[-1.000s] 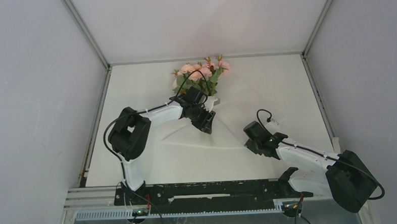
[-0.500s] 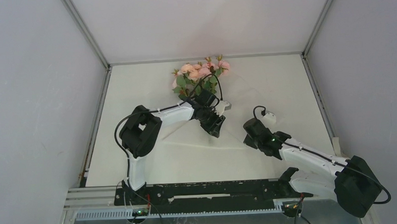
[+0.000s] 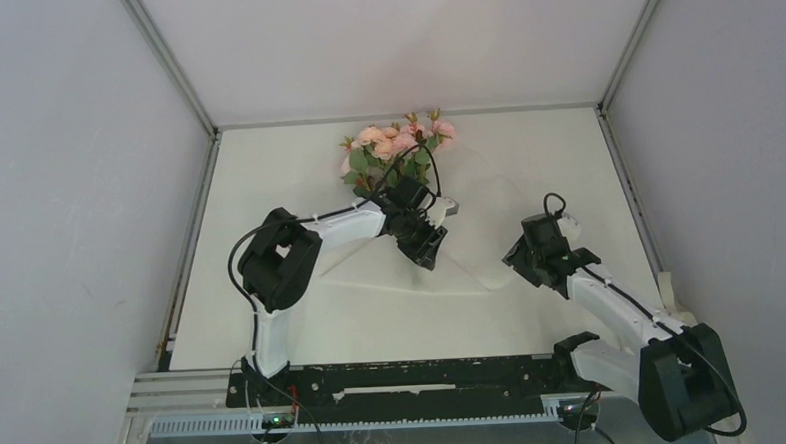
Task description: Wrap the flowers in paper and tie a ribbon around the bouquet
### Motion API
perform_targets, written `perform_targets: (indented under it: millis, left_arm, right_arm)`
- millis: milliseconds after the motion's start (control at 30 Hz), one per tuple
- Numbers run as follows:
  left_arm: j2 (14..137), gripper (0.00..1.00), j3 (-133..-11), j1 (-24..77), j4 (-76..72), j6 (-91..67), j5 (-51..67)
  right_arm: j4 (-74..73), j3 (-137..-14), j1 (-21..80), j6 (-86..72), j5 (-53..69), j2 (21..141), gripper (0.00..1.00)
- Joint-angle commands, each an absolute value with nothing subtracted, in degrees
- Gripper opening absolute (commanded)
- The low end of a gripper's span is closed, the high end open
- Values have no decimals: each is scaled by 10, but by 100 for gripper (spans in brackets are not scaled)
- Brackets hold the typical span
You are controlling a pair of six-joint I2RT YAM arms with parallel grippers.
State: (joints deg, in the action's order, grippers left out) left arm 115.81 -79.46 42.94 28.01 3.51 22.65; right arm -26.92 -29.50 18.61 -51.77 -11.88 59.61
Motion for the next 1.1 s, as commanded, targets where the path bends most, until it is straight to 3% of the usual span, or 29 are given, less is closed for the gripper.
perform_targets:
  millis: [0, 267, 367, 500, 633, 867, 1067]
  left_arm:
    - [1165, 48, -802, 427, 278, 33, 209]
    - [1164, 48, -800, 427, 277, 34, 210]
    - [1166, 48, -800, 426, 276, 33, 209]
    - [1166, 48, -800, 426, 277, 33, 201]
    - [1168, 48, -801, 424, 275, 28, 196]
    - [1178, 48, -812, 412, 275, 19, 195]
    - [1192, 48, -823, 404, 274, 13, 203]
  right_arm:
    - [-187, -267, 132, -498, -18, 630, 59]
    - [-106, -232, 92, -490, 58, 688, 57]
    - [-88, -232, 83, -483, 68, 687, 45]
    - [-79, -232, 74, -474, 78, 680, 20]
    - [-78, -237, 74, -449, 84, 661, 2]
    - [-113, -313, 140, -392, 59, 607, 0]
    - [-134, -408, 232, -368, 34, 638, 0]
